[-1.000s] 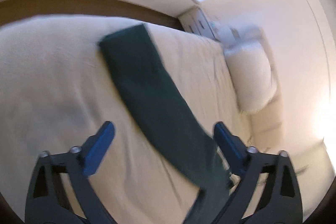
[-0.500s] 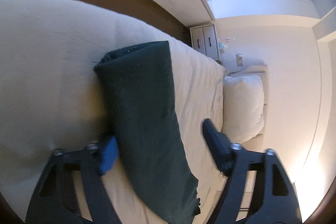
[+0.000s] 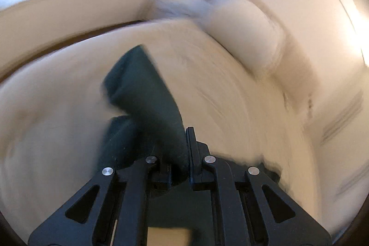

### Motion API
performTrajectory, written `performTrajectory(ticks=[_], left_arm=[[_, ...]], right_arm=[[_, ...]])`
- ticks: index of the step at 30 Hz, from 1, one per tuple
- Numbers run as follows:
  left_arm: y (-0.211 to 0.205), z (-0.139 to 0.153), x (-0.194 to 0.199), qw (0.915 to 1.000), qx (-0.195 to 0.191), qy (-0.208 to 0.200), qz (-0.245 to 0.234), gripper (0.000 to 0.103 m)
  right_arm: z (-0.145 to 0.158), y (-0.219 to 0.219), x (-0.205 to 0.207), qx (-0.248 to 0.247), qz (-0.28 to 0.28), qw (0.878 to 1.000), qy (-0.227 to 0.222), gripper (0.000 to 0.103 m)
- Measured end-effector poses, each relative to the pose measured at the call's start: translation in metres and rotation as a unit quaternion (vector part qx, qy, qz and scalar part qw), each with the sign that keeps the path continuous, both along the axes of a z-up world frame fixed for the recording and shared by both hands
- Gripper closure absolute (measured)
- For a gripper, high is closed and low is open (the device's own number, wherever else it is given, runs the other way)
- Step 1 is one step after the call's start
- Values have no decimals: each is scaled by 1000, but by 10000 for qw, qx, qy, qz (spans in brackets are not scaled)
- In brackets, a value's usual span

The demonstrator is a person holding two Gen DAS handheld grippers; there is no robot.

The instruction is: Fold small clothes

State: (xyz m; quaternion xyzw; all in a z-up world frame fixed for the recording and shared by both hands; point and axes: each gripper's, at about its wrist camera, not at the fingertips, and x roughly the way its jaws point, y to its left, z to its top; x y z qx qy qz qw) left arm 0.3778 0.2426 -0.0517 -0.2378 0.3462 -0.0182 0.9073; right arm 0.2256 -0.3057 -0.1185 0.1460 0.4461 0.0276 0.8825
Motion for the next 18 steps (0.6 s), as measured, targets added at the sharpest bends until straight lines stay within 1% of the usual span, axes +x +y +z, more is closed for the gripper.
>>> performTrajectory(ticks=[1,2,3,4,5,6,7,8,10,11,12,13,15,16,17,18], left_arm=[[-39,1,4,9980,517,-45,-348,95],[-80,-2,4,9916,1089,-106,-686,95],[-118,-11,1,9809,1655,-147,-1013,95],[-153,-21,-4,9673,2183,-178,-1278,95],[-194,-38,-12,9461,2813,-216,-1591,95],[-218,-55,-19,9285,3240,-207,-1800,95],[-232,-72,-31,9142,3543,-180,-1960,95],[-248,-93,-38,8955,3915,-164,-2111,95],[-261,-120,-44,8742,4330,-93,-2194,94],[-264,-127,-43,8676,4465,-86,-2188,94],[-260,-129,-41,8665,4496,-144,-2163,94],[-262,-134,-32,8681,4467,-199,-2155,94],[-254,-135,-21,8731,4347,-150,-2203,94],[-249,-135,-17,8767,4253,-107,-2243,94],[-242,-135,-11,8826,4113,-57,-2274,93],[-234,-135,-10,8873,3999,-8,-2298,93]], right_arm=[[-1,-10,3,200,-19,9998,-24,0],[-2,-23,8,455,-52,9989,-50,1],[-3,-33,12,642,-79,9979,-67,2],[-6,-43,17,841,-114,9964,-71,2],[-10,-56,25,1061,-166,9942,-37,4],[-13,-65,32,1245,-197,9920,10,7],[-17,-72,38,1393,-220,9900,67,9],[-22,-78,46,1578,-237,9871,135,11],[-32,-84,66,2089,-141,9775,261,13],[-35,-81,73,2271,-66,9734,301,13],[-38,-77,81,2436,43,9693,334,13],[-42,-68,94,2599,207,9646,387,13],[-47,-52,111,2795,418,9580,480,13],[-51,-43,120,2934,553,9528,548,13],[-56,-31,131,3061,689,9472,659,13],[-60,-20,140,3108,778,9441,776,13]])
